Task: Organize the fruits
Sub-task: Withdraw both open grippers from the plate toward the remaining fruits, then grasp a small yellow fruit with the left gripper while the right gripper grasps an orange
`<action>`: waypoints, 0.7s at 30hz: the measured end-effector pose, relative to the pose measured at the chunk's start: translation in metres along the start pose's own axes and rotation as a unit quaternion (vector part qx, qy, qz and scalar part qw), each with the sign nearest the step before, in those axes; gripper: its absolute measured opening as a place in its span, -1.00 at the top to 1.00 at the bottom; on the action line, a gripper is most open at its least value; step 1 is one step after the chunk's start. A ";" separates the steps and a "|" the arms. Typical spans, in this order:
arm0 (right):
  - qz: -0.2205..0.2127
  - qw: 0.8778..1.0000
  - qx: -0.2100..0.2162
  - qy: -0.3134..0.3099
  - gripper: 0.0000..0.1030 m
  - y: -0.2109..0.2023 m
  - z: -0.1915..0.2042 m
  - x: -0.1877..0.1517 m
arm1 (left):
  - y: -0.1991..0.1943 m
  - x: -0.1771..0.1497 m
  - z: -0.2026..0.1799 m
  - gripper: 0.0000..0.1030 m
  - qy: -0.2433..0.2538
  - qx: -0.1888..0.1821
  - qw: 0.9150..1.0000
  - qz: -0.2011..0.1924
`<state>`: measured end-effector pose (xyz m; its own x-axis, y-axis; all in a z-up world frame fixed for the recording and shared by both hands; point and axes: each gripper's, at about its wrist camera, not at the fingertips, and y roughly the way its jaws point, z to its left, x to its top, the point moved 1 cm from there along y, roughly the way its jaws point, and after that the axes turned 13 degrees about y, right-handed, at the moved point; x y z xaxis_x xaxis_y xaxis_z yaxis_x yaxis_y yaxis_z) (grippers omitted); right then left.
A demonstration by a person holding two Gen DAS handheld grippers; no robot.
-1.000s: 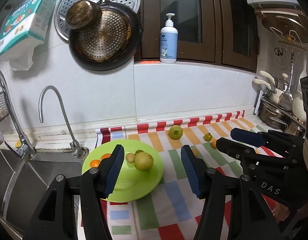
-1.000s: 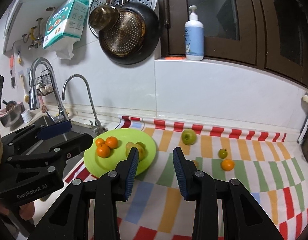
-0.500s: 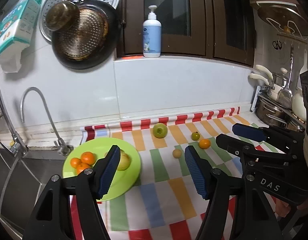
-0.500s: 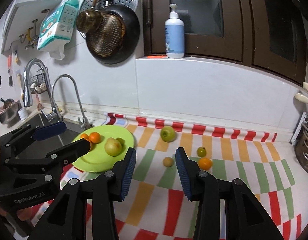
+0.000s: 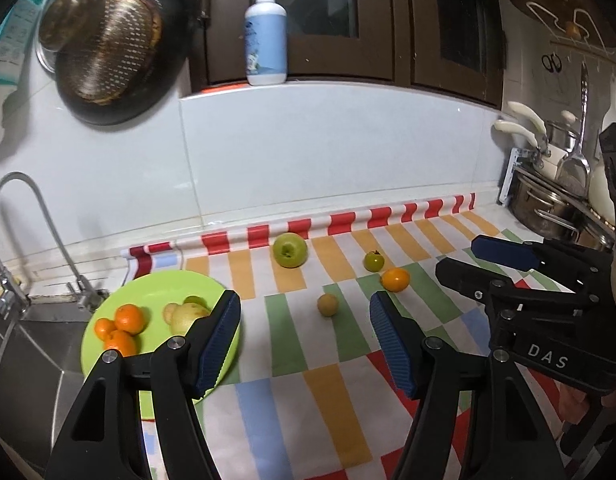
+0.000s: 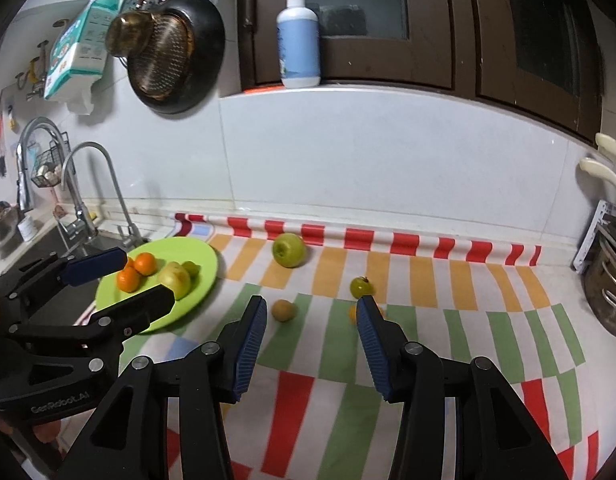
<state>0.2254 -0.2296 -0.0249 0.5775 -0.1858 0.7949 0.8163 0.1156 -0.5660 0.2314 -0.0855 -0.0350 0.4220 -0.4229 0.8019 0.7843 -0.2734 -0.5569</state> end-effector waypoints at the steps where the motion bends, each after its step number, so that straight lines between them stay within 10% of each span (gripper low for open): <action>1: 0.002 1.000 -0.002 0.001 0.07 0.003 -0.003 0.000 | 0.005 0.001 -0.002 -0.29 0.003 -0.002 1.000 -0.001; 21: 0.093 0.994 -0.034 0.041 0.07 0.109 -0.056 -0.011 | 0.131 -0.010 -0.012 -0.23 0.006 -0.066 0.993 0.093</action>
<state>0.3076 -0.2695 -0.1078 0.7127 -0.2461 0.6568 0.6914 0.0886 -0.7170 0.3243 -0.1269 -0.1185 0.5471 -0.4873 0.6806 0.6265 -0.3009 -0.7190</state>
